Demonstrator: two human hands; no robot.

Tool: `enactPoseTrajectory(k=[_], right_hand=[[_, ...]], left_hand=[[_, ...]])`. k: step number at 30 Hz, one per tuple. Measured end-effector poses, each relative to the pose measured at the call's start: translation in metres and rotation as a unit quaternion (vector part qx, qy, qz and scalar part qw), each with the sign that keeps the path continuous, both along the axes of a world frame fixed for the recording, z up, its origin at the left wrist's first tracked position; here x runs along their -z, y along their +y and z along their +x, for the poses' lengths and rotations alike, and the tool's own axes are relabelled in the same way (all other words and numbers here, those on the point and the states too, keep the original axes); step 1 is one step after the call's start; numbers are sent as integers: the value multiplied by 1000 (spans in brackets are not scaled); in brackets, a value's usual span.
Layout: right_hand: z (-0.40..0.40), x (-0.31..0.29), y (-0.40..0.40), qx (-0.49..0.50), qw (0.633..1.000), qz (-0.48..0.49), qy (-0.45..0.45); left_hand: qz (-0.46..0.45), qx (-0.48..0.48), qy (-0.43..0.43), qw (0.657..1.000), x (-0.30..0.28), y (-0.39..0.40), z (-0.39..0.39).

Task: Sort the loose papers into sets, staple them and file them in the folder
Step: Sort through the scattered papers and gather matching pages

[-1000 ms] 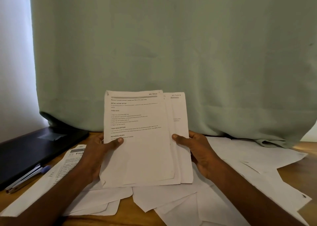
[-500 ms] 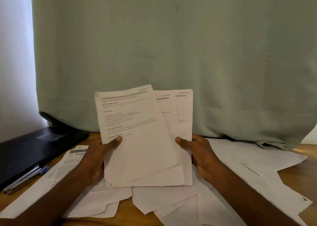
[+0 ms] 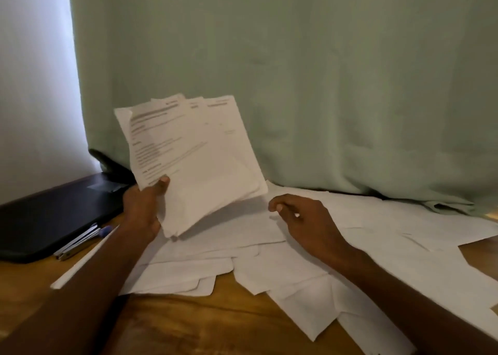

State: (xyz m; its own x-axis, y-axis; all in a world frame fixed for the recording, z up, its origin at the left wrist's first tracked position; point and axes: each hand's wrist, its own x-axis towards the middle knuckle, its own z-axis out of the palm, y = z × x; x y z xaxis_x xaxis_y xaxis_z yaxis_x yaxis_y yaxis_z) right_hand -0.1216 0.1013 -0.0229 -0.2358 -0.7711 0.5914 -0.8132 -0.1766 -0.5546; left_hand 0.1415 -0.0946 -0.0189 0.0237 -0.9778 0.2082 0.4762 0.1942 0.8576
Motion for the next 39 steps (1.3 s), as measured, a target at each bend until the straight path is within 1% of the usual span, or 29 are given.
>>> enactPoseTrajectory(k=[1, 2, 4, 5, 7, 12, 16, 18, 22, 25, 28, 30, 33, 37, 39], right_hand=[[4, 4, 0, -15, 996, 33, 81], [9, 7, -1, -40, 989, 74, 118], [17, 12, -3, -68, 976, 143, 149], [19, 13, -4, -66, 971, 165, 159], [19, 12, -4, -34, 969, 178, 166], [-1, 5, -2, 84, 974, 146, 152], [-5, 10, -2, 120, 952, 243, 143], [-5, 9, -3, 126, 948, 262, 127], [-6, 3, -4, 118, 970, 212, -1], [-10, -1, -3, 137, 969, 168, -120], [-21, -5, -3, 132, 947, 105, -273], [-31, -7, -1, 100, 928, 55, -355], [-43, -8, 3, 60, 909, 17, -412], [-57, -6, -1, 59, 857, -28, -512], [-61, -5, -3, 67, 845, -35, -529]], left_hand=[[16, -38, -1, 999, 2, -5, 5], [29, -71, -10, 997, 5, -10, 10], [45, -115, -38, 992, 11, -16, 15], [47, -126, -46, 990, 14, -19, 17], [50, -133, -58, 988, 16, -22, 18], [70, -121, -64, 988, 18, -24, 14], [71, -99, -69, 990, 17, -20, 6], [71, -78, -64, 992, 15, -16, -1], [62, -23, -64, 996, 15, -2, -16], [47, -2, -60, 997, 14, 4, -22], [35, 6, -34, 999, 13, 3, -19], [32, 2, -19, 999, 14, 0, -16], [41, -3, -4, 999, 16, -4, -13], [34, -8, -2, 999, 19, -11, -13], [24, -10, -8, 1000, 21, -11, -14]])
